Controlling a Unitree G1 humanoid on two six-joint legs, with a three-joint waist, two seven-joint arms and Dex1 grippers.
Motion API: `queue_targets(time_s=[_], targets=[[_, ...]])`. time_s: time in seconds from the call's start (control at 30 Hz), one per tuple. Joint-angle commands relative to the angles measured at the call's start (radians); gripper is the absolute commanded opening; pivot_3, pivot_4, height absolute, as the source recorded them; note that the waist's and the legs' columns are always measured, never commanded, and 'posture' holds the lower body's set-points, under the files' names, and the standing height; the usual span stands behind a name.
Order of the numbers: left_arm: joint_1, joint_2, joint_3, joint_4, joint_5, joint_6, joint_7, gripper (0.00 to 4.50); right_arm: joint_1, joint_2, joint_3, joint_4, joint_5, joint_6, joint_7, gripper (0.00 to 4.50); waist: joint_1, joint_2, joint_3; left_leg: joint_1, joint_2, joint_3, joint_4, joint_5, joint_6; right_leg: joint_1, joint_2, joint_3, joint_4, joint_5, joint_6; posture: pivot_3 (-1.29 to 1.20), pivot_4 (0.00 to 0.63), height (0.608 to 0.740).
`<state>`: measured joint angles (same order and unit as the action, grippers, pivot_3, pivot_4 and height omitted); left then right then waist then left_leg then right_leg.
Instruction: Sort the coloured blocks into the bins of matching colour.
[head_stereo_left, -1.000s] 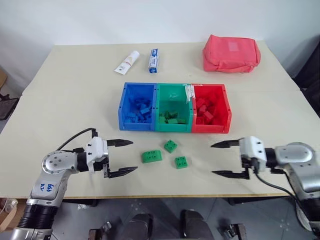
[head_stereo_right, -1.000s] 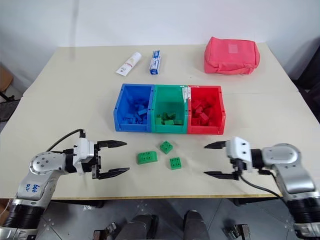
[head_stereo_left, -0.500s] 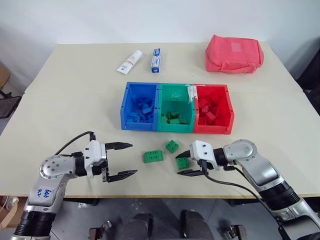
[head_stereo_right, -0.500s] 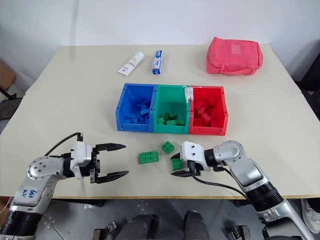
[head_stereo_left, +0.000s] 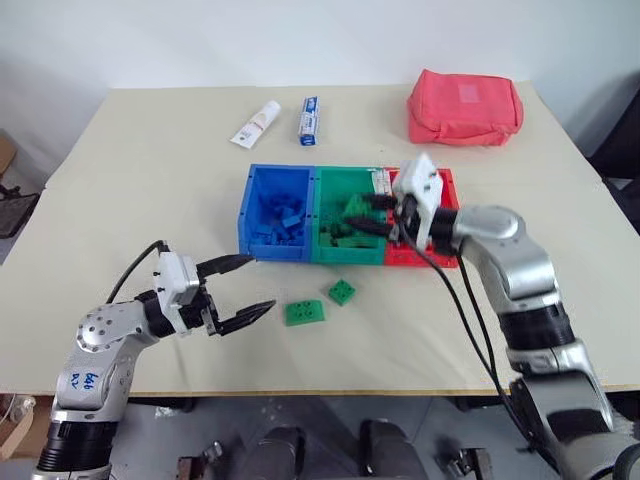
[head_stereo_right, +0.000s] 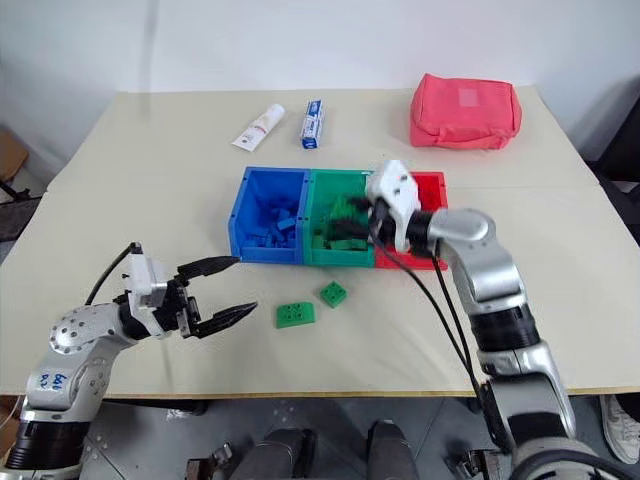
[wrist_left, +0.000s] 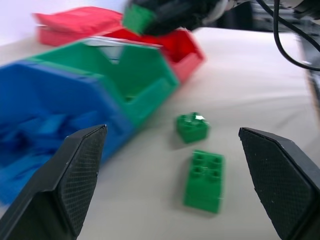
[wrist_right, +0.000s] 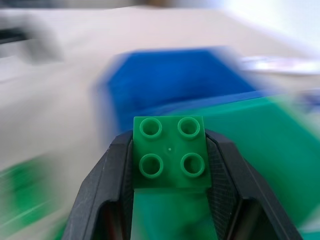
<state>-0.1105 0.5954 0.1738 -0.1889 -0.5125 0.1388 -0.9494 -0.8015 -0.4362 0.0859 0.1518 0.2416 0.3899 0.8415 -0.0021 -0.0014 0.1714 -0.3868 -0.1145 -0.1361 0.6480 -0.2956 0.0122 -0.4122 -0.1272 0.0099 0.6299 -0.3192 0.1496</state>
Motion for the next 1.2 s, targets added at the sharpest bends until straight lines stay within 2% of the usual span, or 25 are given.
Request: queue_targets(time_s=[0.03, 0.2, 0.27, 0.33, 0.47, 0.53, 0.6, 0.67, 0.8, 1.0, 1.07, 1.13, 1.2], targets=[[0.008, -0.009, 0.013, -0.024, -0.013, -0.003, 0.013, 4.5, -0.037, 0.033, -0.014, 0.087, -0.048, -0.054, -0.086, 1.48, -0.001, 0.0, 0.0, 0.0, 0.0, 0.0, 0.0, 0.0, 0.0, 0.0, 0.0, 0.0, 0.0, 0.0, 0.0, 0.0, 0.15, 0.74], [0.014, -0.016, 0.017, -0.025, -0.002, -0.01, 0.027, 4.5, -0.033, 0.033, -0.026, 0.083, -0.036, -0.061, -0.066, 3.15, -0.005, 0.0, 0.0, -0.001, -0.001, 0.0, 0.0, 0.0, 0.001, -0.001, 0.0, -0.001, 0.004, 0.0, 0.0, 0.0, 0.15, 0.74], [-0.004, -0.003, 0.03, 0.003, 0.017, -0.005, 0.049, 4.5, 0.022, -0.01, -0.052, 0.003, 0.018, -0.092, 0.029, 3.9, -0.004, 0.0, 0.0, -0.001, -0.001, 0.0, 0.001, 0.0, 0.001, -0.001, 0.0, -0.001, 0.005, 0.0, 0.0, 0.0, 0.15, 0.74], [-0.019, 0.012, 0.04, 0.029, 0.027, -0.008, 0.052, 4.5, 0.076, -0.044, -0.074, -0.061, 0.07, -0.124, 0.112, 4.46, 0.0, 0.0, 0.0, -0.001, -0.001, 0.0, 0.001, 0.0, 0.001, -0.001, 0.0, -0.001, 0.005, 0.0, 0.0, 0.0, 0.15, 0.74], [-0.033, 0.055, 0.062, 0.082, 0.029, -0.019, 0.016, 4.5, 0.226, -0.126, -0.129, -0.179, 0.197, -0.187, 0.307, 4.46, 0.0, 0.0, 0.0, -0.001, -0.001, 0.0, 0.001, 0.0, 0.001, 0.0, 0.0, -0.001, 0.004, 0.0, 0.0, 0.0, 0.15, 0.74], [-0.024, 0.088, 0.064, 0.104, 0.034, -0.023, -0.021, 4.5, 0.35, -0.244, -0.138, -0.219, 0.222, -0.149, 0.426, 4.46, 0.001, 0.0, 0.0, -0.001, -0.001, 0.001, 0.001, -0.001, 0.001, 0.0, 0.0, -0.001, 0.003, 0.0, 0.0, 0.0, 0.15, 0.74], [-0.02, 0.106, 0.06, 0.113, 0.037, -0.024, -0.046, 4.5, 0.437, -0.312, -0.158, -0.235, 0.236, -0.16, 0.482, 4.46, 0.003, 0.0, 0.0, -0.001, -0.001, 0.0, 0.001, -0.001, 0.001, 0.001, -0.001, -0.001, -0.002, 0.0, 0.0, 0.0, 0.15, 0.74], [-0.015, 0.125, 0.04, 0.101, 0.04, -0.007, -0.067, 4.5, 0.512, -0.339, -0.193, -0.226, 0.221, -0.252, 0.5, 4.46, 0.002, 0.0, 0.0, 0.0, -0.001, 0.001, 0.001, -0.001, 0.002, 0.001, -0.001, -0.001, -0.002, 0.0, 0.0, 0.0, 0.15, 0.74], [-0.016, 0.153, -0.051, -0.004, 0.073, 0.095, -0.055, 4.5, 0.592, -0.339, -0.245, -0.274, 0.261, -0.224, 0.452, 4.46, -0.002, 0.0, 0.0, 0.001, 0.002, 0.005, 0.001, -0.001, 0.001, 0.001, -0.001, 0.001, -0.001, 0.0, 0.0, 0.0, 0.15, 0.74], [-0.111, 0.094, -0.214, -0.217, 0.066, 0.404, 0.112, 4.5, 0.663, -0.342, -0.256, -0.317, 0.237, -0.255, 0.409, 4.46, 0.012, 0.0, 0.0, 0.001, 0.001, 0.005, 0.001, -0.001, 0.002, 0.001, -0.001, 0.001, -0.001, 0.0, 0.0, 0.0, 0.15, 0.74], [-0.211, 0.008, -0.331, -0.224, 0.147, 0.51, 0.227, 4.5, 0.693, -0.347, -0.284, -0.358, 0.267, -0.232, 0.389, 4.46, 0.021, 0.0, 0.0, 0.001, 0.0, 0.005, 0.002, -0.001, 0.002, 0.001, -0.001, 0.002, -0.001, 0.001, 0.001, 0.0, 0.15, 0.74], [-0.28, -0.03, -0.425, -0.204, 0.224, 0.555, 0.276, 4.5, 0.722, -0.356, -0.299, -0.395, 0.275, -0.23, 0.385, 4.46, 0.032, -0.001, 0.0, 0.001, 0.0, 0.005, 0.003, -0.001, 0.002, 0.002, 0.002, 0.001, -0.001, 0.001, 0.001, 0.0, 0.15, 0.74], [-0.331, -0.09, -0.454, -0.167, 0.244, 0.597, 0.321, 4.5, 0.748, -0.359, -0.314, -0.433, 0.283, -0.231, 0.375, 4.46, 0.032, -0.001, 0.001, 0.0, 0.0, 0.006, 0.004, -0.001, 0.002, 0.002, 0.004, 0.002, -0.001, 0.001, 0.002, 0.0, 0.15, 0.74]])
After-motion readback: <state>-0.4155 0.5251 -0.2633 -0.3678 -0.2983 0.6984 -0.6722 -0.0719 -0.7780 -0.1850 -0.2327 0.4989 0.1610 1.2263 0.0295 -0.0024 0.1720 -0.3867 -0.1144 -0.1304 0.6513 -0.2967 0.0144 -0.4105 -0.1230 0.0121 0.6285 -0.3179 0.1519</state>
